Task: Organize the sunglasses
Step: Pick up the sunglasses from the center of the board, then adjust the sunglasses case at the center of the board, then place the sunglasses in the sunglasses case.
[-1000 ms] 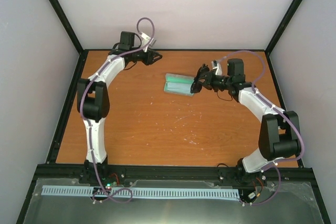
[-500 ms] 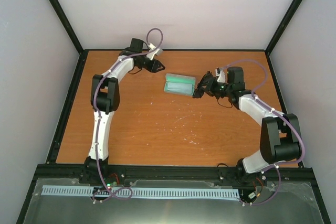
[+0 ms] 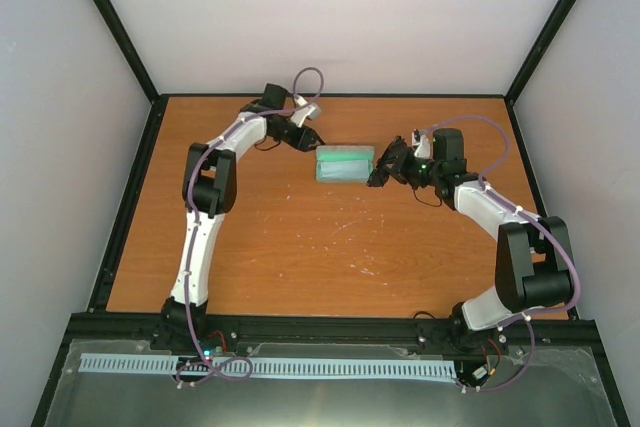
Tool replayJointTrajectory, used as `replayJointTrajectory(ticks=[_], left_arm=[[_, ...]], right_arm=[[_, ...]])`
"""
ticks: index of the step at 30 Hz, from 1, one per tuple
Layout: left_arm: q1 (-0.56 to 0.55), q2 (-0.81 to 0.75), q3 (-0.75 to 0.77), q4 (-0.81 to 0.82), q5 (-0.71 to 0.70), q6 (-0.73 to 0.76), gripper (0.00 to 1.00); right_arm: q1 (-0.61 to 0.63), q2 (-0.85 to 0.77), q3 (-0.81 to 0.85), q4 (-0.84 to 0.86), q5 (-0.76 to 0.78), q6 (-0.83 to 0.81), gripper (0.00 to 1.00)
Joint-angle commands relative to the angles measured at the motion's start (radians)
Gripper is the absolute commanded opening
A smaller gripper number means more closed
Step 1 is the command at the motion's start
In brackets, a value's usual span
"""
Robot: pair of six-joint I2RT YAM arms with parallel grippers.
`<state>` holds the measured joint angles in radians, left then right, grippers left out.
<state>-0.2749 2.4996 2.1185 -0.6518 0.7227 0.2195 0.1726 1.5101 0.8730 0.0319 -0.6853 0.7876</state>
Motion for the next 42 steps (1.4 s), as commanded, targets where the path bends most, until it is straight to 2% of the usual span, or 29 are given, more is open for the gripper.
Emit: replayJointTrajectory(ticks=[1,8,13,18,24,28,34,42], left_arm=[[-0.051,-0.009,-0.028,-0.027,0.034,0.021,0.44],[-0.068,-0.059,-0.122,-0.029,0.046,0.033,0.42],[-0.073,-0.115,-0.231,0.011,0.056,0.021,0.40],[-0.073,-0.141,-0.277,0.031,0.047,0.017,0.40],[-0.073,-0.155,-0.277,0.035,0.040,0.009,0.40],[-0.073,-0.160,-0.268,0.047,0.041,-0.010,0.41],[-0.074,-0.137,-0.208,0.060,0.059,-0.059,0.48],[-0.081,-0.127,-0.165,0.045,0.066,-0.060,0.49]], right_arm=[[-0.001,0.011,-0.003,0.021,0.031,-0.009,0.03],[-0.002,0.029,0.001,-0.039,0.098,-0.020,0.03],[-0.001,0.105,0.028,-0.026,0.051,-0.053,0.03],[-0.001,0.244,0.155,-0.086,-0.015,-0.161,0.03],[0.001,0.427,0.365,-0.227,-0.092,-0.315,0.03],[0.002,0.477,0.461,-0.338,-0.071,-0.409,0.03],[0.021,0.580,0.602,-0.495,-0.057,-0.533,0.03],[0.048,0.691,0.703,-0.539,-0.088,-0.564,0.03]])
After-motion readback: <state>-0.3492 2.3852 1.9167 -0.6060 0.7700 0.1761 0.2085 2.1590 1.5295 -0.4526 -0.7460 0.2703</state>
